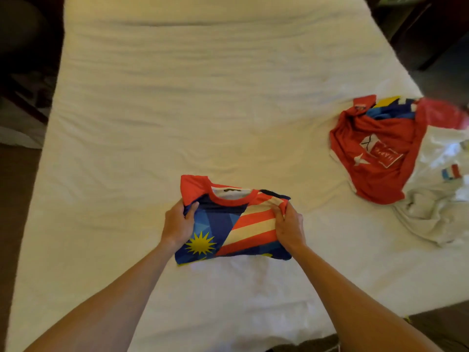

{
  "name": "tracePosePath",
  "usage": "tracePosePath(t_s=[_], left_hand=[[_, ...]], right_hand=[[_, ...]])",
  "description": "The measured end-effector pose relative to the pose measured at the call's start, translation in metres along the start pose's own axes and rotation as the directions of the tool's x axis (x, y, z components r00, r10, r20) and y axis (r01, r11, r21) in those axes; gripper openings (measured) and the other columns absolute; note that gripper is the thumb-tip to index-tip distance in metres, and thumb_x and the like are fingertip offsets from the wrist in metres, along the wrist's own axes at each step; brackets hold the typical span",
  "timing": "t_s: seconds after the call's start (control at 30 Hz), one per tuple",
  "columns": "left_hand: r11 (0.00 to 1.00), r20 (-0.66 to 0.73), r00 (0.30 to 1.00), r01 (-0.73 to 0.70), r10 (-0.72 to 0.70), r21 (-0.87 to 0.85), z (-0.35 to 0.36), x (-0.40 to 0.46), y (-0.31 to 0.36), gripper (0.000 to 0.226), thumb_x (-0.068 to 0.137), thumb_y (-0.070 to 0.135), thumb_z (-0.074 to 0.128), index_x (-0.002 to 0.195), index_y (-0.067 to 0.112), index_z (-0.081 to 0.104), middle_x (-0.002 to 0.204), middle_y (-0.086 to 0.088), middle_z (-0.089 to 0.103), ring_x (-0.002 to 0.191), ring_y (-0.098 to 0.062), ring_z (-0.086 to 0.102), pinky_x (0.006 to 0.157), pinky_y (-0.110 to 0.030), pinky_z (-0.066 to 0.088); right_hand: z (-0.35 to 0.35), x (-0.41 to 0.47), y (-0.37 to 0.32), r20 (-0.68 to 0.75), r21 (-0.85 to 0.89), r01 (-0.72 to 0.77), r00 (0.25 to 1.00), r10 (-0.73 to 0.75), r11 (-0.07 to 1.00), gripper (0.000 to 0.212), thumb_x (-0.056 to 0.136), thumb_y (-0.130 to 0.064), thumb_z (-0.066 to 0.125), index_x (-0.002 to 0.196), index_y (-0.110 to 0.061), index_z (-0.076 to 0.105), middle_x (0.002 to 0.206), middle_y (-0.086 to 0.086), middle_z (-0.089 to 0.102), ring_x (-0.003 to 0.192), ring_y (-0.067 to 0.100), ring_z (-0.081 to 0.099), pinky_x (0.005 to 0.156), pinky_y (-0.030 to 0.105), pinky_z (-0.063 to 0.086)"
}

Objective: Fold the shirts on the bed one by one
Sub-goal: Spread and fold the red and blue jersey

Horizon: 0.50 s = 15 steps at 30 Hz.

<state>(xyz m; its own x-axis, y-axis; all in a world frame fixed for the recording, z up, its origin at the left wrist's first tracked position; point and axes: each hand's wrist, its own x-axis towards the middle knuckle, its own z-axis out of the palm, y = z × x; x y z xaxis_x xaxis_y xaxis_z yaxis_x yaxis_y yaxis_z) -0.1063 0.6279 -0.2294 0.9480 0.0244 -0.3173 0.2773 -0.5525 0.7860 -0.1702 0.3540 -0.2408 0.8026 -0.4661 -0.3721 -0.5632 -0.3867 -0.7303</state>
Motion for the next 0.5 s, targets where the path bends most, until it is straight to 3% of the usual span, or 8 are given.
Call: tracePosePath(t_s=[0.07, 0.17, 0.3, 0.4, 0.5], left_hand=[[0.998, -0.002, 0.998, -0.067, 0.067, -0.011, -0.036, 0.011, 0.054, 0.016, 0.1, 0.024, 0.058, 0.104, 0.011, 0.066, 0.09, -0.004, 0.067, 0.082, -0.021, 0.06, 0.061, -0.024, 0.037], [0.98, -0.046, 0.979, -0.201, 0.201, -0.009, -0.103, 0.023, 0.154, 0.011, 0.101, 0.026, 0.057, 0.099, 0.017, 0.062, 0.084, 0.001, 0.064, 0.075, -0.013, 0.057, 0.057, -0.011, 0.036], [0.923, -0.146, 0.912, -0.384, 0.384, 0.031, -0.205, 0.012, 0.286, 0.013, 0.102, 0.028, 0.055, 0.091, 0.021, 0.056, 0.071, 0.01, 0.054, 0.065, -0.008, 0.051, 0.051, -0.014, 0.035], [0.884, -0.217, 0.857, -0.459, 0.468, 0.09, -0.277, -0.012, 0.366, 0.014, 0.102, 0.031, 0.055, 0.095, 0.019, 0.058, 0.077, 0.006, 0.056, 0.071, -0.014, 0.051, 0.057, -0.024, 0.033], [0.844, -0.293, 0.792, -0.514, 0.536, 0.156, -0.338, -0.045, 0.431, 0.019, 0.101, 0.033, 0.055, 0.089, 0.019, 0.056, 0.071, 0.01, 0.053, 0.07, -0.016, 0.05, 0.054, -0.018, 0.03]], right_hand=[[-0.029, 0.004, -0.06, -0.037, 0.014, 0.082, 0.996, -0.082, 0.997, 0.018, 0.102, -0.046, 0.044, 0.106, -0.034, 0.057, 0.087, -0.011, 0.059, 0.08, 0.015, 0.061, 0.061, 0.024, 0.048], [-0.083, 0.006, -0.165, -0.104, 0.031, 0.202, 0.975, -0.197, 0.979, 0.026, 0.102, -0.045, 0.044, 0.112, -0.027, 0.06, 0.086, -0.006, 0.058, 0.075, 0.01, 0.058, 0.061, 0.027, 0.049], [-0.161, -0.016, -0.309, -0.188, 0.026, 0.386, 0.908, -0.375, 0.922, 0.027, 0.103, -0.037, 0.046, 0.114, -0.018, 0.063, 0.086, -0.003, 0.06, 0.076, 0.017, 0.06, 0.064, 0.029, 0.046], [-0.214, -0.048, -0.405, -0.234, 0.012, 0.521, 0.831, -0.504, 0.853, 0.028, 0.104, -0.035, 0.045, 0.113, -0.016, 0.062, 0.085, -0.007, 0.058, 0.075, 0.013, 0.057, 0.07, 0.029, 0.048], [-0.26, -0.084, -0.48, -0.278, -0.012, 0.613, 0.757, -0.592, 0.79, 0.022, 0.105, -0.038, 0.04, 0.108, -0.025, 0.057, 0.083, -0.014, 0.053, 0.071, 0.003, 0.052, 0.072, 0.024, 0.043]])
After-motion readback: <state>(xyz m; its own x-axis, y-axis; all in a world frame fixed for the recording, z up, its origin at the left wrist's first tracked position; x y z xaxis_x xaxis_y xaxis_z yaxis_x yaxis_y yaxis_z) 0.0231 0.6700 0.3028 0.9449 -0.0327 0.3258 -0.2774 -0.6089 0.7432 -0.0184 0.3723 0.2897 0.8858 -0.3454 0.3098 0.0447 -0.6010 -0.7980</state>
